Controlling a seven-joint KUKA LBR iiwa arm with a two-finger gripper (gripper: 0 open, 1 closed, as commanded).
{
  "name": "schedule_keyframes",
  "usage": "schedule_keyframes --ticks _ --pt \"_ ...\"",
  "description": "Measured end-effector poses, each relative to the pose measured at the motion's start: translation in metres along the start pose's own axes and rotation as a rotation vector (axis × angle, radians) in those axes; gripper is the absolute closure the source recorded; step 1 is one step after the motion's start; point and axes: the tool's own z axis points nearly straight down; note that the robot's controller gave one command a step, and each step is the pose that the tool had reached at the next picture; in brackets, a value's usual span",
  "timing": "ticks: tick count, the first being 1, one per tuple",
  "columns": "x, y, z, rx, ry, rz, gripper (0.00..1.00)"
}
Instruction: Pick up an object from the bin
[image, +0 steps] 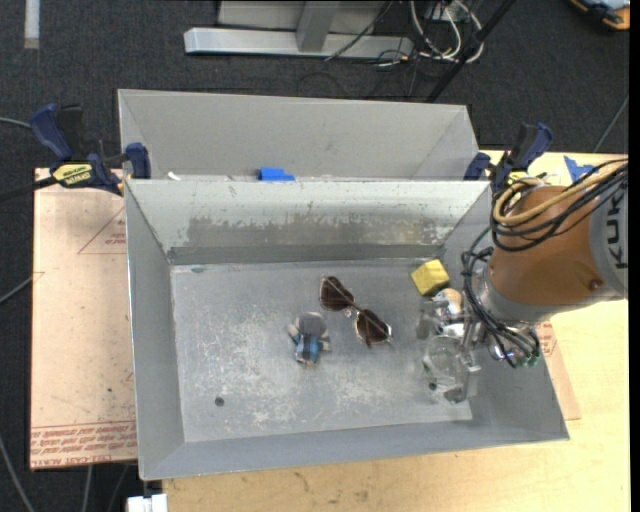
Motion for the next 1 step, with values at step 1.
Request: schedule_keyframes --ticks 1 --pt "-0.0005 -0.0078 -0.001 0.001 0.0 0.09 0.0"
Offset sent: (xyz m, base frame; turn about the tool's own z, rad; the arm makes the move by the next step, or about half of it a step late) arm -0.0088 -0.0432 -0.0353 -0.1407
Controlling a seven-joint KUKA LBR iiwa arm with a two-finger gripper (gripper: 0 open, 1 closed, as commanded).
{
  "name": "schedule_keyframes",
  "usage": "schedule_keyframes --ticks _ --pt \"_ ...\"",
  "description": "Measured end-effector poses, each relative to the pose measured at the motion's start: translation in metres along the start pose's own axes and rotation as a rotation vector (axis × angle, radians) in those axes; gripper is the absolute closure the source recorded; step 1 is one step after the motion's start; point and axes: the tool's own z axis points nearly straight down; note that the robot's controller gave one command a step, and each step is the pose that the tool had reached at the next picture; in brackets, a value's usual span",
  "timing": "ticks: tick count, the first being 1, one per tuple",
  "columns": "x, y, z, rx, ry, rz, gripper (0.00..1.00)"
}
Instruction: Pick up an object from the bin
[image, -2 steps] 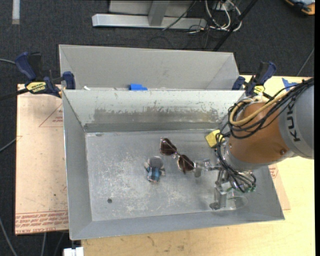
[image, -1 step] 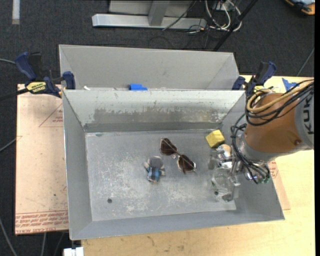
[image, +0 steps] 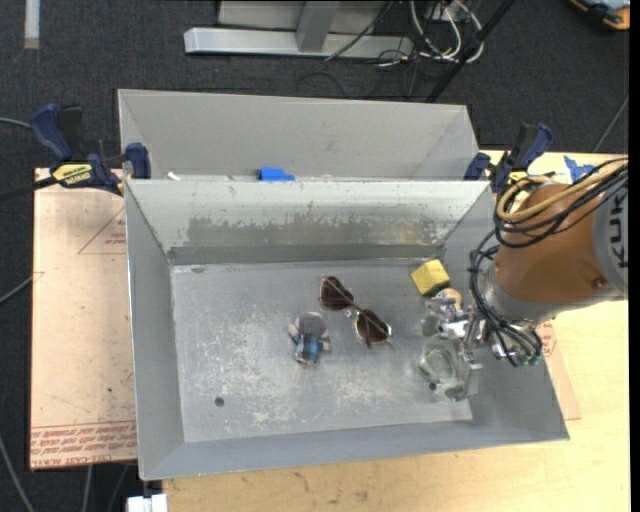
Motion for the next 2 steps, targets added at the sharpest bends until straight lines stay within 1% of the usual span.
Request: schedule_keyframes --ticks 1,2 --pt "0.0096 -0.0245 0.0262 -0.001 0.0 -0.262 0.0" --pt "0.013 -0.0307 0.0354 -0.002 -0.002 -0.257 1.0"
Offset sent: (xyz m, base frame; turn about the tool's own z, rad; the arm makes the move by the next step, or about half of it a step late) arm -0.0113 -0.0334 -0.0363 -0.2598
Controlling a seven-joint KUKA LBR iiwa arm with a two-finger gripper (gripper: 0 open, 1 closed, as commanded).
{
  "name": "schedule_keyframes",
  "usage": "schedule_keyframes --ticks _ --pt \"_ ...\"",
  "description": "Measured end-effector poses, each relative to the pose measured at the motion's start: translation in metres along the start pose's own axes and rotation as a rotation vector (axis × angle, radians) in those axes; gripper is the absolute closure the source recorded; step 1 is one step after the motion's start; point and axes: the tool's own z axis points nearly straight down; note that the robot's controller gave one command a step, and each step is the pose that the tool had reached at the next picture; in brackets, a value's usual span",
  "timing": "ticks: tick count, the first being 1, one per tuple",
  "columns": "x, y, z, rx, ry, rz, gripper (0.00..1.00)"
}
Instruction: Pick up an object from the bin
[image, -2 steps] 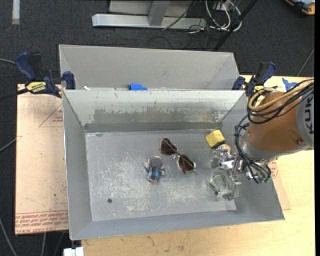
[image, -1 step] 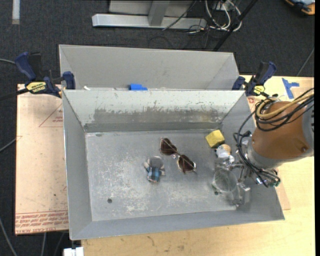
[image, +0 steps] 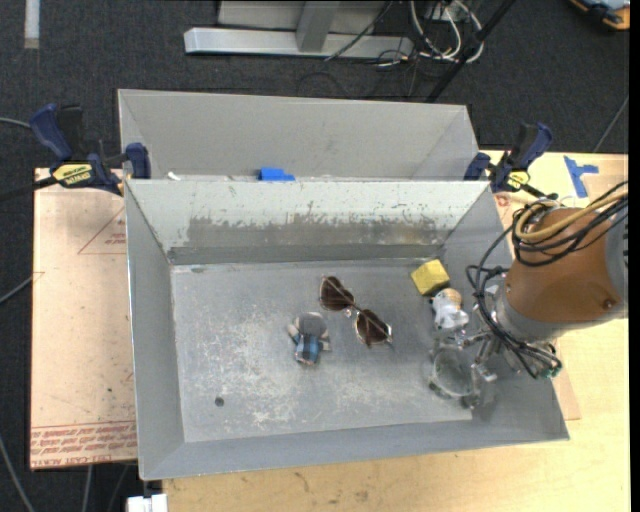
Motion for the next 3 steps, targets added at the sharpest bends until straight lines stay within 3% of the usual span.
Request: schedule_keyframes --ticks 3 --pt "0.001 0.001 -0.015 -0.002 0.004 0.0 1.0"
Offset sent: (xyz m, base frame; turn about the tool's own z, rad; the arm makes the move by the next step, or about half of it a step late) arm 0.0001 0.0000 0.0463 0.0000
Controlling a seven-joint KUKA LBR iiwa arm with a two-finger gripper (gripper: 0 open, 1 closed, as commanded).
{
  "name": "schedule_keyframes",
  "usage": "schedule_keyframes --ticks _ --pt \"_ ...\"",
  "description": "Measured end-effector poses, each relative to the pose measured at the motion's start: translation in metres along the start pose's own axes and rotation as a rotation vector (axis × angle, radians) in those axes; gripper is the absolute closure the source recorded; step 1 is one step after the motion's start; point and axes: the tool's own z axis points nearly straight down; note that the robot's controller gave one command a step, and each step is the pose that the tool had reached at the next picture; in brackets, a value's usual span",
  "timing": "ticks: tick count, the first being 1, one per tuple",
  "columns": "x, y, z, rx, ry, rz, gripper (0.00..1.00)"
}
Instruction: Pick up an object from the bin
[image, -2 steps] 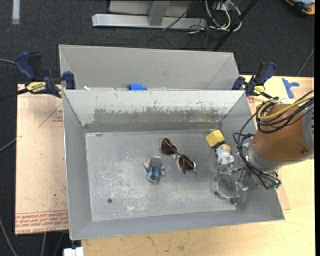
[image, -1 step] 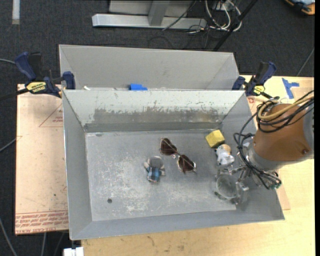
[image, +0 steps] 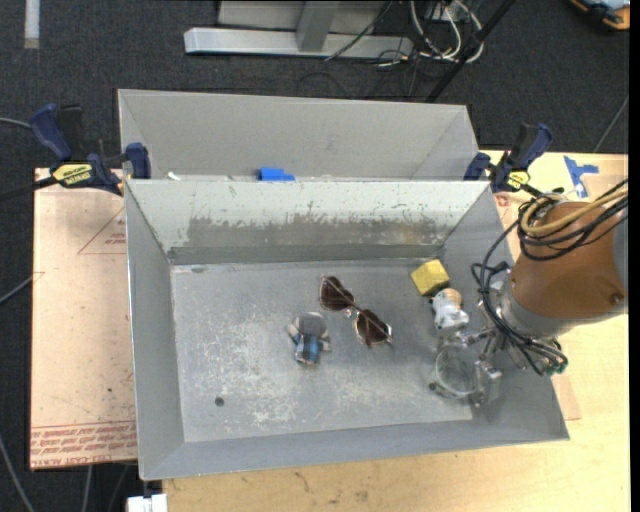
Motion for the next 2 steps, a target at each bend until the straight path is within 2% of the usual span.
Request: schedule_keyframes --ticks 2 --pt "-0.0012 -0.0002 -0.0174 0.003 -0.004 0.001 1.0"
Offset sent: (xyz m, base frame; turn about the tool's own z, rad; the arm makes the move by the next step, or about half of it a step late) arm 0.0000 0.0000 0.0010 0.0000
